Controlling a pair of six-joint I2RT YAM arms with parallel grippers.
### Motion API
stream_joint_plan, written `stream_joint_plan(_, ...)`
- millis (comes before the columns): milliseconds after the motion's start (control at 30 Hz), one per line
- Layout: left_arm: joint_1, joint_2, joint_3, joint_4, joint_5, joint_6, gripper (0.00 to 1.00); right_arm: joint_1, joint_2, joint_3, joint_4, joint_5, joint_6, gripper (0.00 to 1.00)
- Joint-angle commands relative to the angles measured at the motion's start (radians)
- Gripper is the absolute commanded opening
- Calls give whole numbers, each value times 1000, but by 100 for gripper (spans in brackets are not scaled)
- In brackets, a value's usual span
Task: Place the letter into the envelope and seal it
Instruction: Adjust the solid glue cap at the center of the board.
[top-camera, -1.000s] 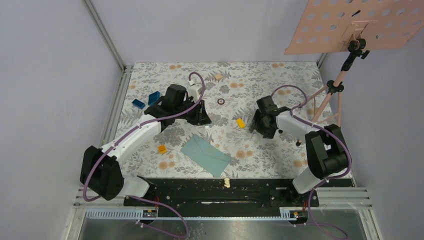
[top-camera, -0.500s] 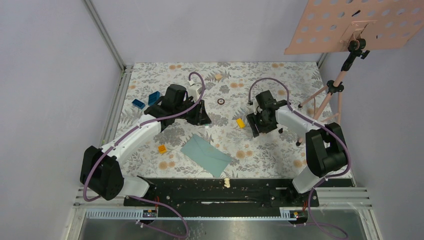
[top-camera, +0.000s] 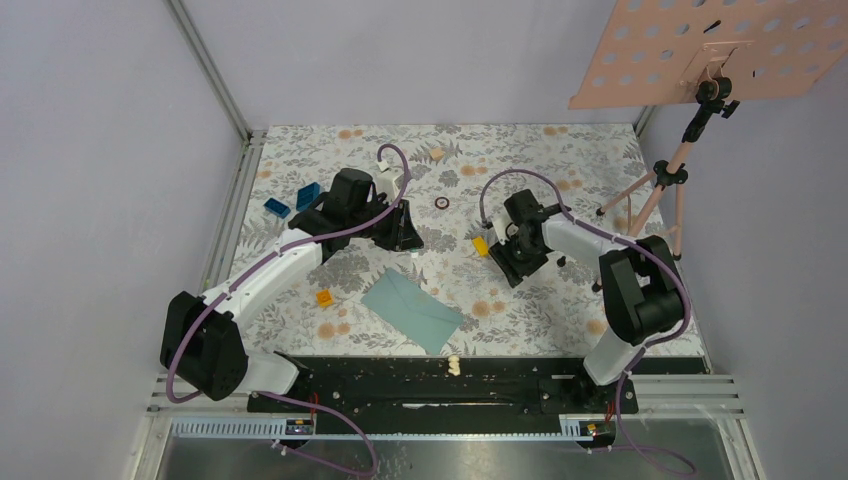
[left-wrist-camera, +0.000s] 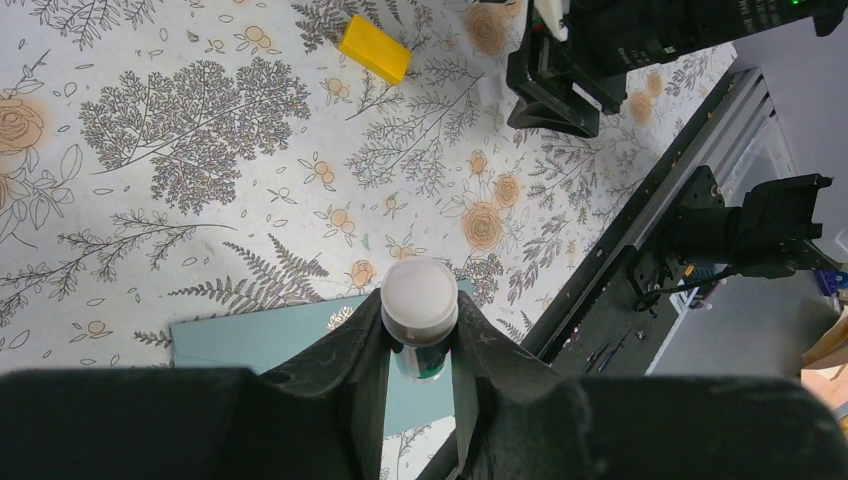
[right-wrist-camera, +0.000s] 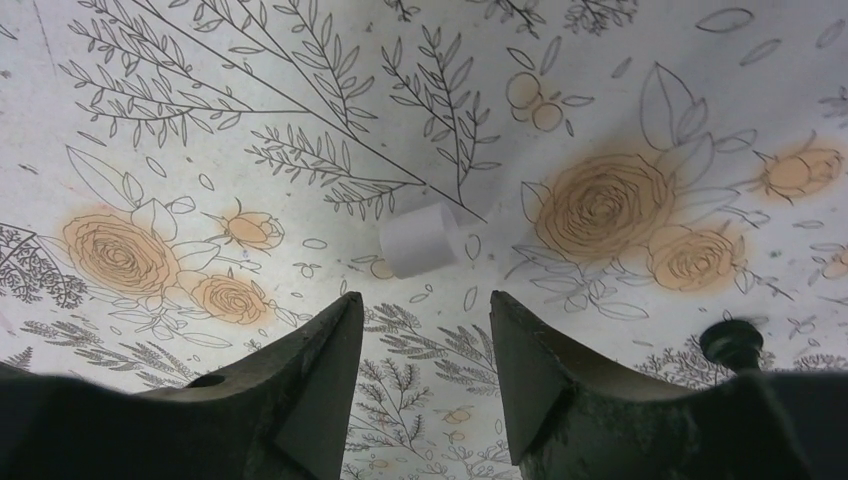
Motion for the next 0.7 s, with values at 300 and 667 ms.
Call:
stream_joint_plan(300,6,-5,19,19,22,-9,0,52,94,104,-38,24,28,53)
stream_joint_plan(667,7,-7,18,17,23,-4,0,61,97,101,-18,51,35,51)
